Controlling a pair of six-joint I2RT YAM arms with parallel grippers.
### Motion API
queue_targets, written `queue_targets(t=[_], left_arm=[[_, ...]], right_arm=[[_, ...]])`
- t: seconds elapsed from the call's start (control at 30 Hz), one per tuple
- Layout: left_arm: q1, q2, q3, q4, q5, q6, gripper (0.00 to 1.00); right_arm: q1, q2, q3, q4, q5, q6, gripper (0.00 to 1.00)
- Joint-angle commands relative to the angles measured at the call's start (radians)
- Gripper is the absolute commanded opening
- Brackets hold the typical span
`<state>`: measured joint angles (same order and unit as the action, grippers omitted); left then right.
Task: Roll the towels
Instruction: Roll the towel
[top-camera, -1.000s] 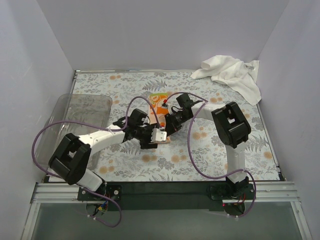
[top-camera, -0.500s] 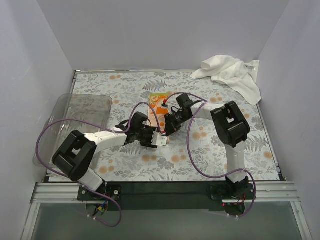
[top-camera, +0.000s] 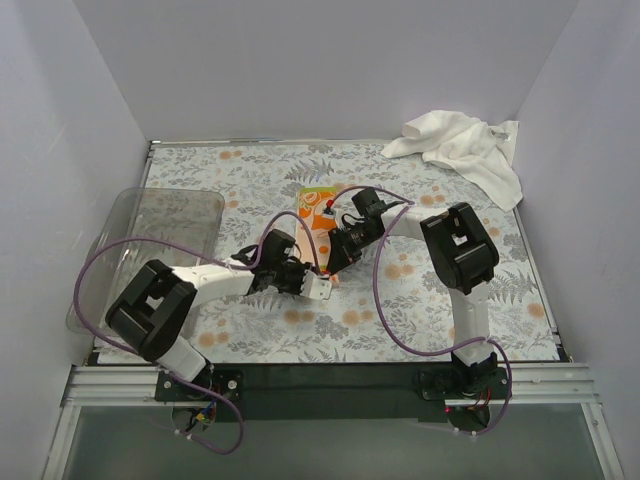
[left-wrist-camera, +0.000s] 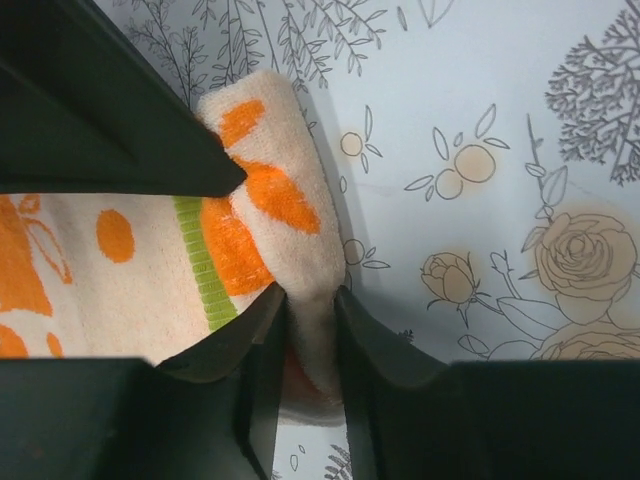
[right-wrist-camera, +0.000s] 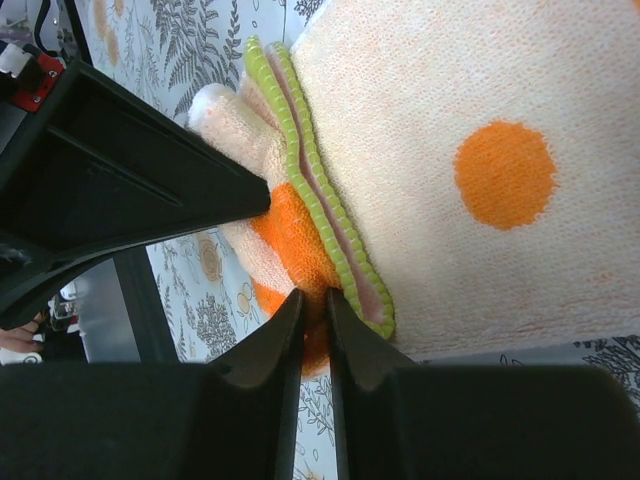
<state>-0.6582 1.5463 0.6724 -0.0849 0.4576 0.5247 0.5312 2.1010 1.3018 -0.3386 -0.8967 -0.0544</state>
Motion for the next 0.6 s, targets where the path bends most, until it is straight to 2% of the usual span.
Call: queue_targets(t=[0.0, 0.03, 0.13, 0.33, 0.4, 0.5, 0.57], left_arm=[[0.008, 0.073, 0.094, -0.172, 0.062, -0.043, 0.20], [0.012, 0.093, 0.122, -0.212, 0.084, -0.055, 0.16], [0.034, 0.167, 0.217, -0.334, 0.156, -0.097, 0.13], [0.083, 0.270, 0.400, -0.608, 0.344, -0.130, 0.05], [0.101, 0.335, 0.455, -0.718, 0.377, -0.152, 0.05], [0.135, 0.406, 0.547, -0.829, 0.438, -0.176, 0.04], [0.160, 0.471, 0.604, -0.861, 0.449, -0.204, 0.04]], right_arm=[[0.004, -0.005, -0.024, -0.034, 0.097, -0.033, 0.19], [0.001, -0.016, -0.033, -0.034, 0.096, -0.036, 0.20], [-0.020, -0.059, -0.051, -0.051, 0.097, -0.048, 0.27], [-0.114, -0.229, -0.128, -0.095, 0.154, -0.123, 0.59], [-0.144, -0.309, -0.147, -0.105, 0.171, -0.162, 0.63], [-0.160, -0.424, -0.193, -0.111, 0.211, -0.221, 0.65], [-0.155, -0.481, -0.235, -0.090, 0.216, -0.240, 0.66]])
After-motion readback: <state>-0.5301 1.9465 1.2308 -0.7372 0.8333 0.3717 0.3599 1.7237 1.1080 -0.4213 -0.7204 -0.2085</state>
